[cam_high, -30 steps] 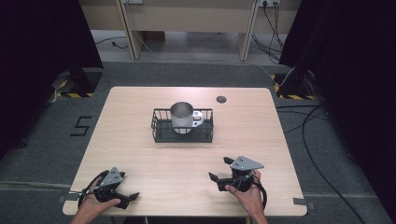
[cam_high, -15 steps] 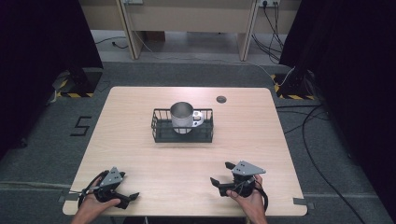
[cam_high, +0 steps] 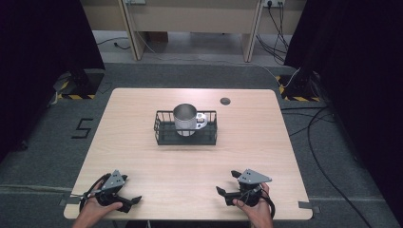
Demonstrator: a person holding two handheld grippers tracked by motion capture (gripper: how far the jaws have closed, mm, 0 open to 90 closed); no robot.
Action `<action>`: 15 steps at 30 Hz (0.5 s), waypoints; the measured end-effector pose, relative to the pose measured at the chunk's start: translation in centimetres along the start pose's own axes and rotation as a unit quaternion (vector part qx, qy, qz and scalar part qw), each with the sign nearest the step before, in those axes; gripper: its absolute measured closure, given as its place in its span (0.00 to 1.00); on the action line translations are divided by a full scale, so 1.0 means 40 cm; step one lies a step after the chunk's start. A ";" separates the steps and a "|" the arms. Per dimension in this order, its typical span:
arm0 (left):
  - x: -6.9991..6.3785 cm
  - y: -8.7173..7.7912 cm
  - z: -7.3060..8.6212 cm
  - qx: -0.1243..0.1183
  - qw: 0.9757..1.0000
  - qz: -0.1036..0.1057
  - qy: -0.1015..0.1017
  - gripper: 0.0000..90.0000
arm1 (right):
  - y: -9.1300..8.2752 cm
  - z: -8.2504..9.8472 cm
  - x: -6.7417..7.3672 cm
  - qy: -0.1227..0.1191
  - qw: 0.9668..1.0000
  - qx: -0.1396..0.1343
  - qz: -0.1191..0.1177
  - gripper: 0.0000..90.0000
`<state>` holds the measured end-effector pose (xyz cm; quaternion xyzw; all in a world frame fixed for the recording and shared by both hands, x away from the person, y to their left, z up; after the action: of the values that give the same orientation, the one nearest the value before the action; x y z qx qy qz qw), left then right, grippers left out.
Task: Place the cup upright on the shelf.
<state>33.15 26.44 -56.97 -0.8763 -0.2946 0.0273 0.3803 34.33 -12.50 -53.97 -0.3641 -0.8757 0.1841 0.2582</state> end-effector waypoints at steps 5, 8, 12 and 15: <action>0.000 0.000 0.000 0.000 1.000 0.000 0.000 0.00 | 0.000 0.016 0.000 -0.003 1.000 0.014 0.009 0.17; 0.000 0.000 0.000 0.000 1.000 0.000 0.000 0.00 | 0.000 0.024 0.000 -0.003 1.000 0.022 0.013 0.17; 0.000 0.000 0.000 0.000 1.000 0.000 0.000 0.00 | 0.000 0.036 -0.003 -0.004 0.999 0.032 0.022 0.17; 0.000 0.000 0.000 0.000 1.000 0.000 0.000 0.00 | -0.001 0.043 -0.004 -0.001 0.999 0.039 0.026 0.17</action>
<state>33.15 26.44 -56.97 -0.8762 -0.2945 0.0272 0.3804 33.42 -12.87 -55.38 -0.3759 -0.8586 0.2249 0.2663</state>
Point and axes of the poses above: each handheld gripper's, and its own axes: y roughly forward along the jaws, z roughly out of its underside, x roughly to its left, the point moved 6 cm from there along y, roughly forward along the jaws, and after that the axes turned 15 degrees about y, right-handed, at the moved point
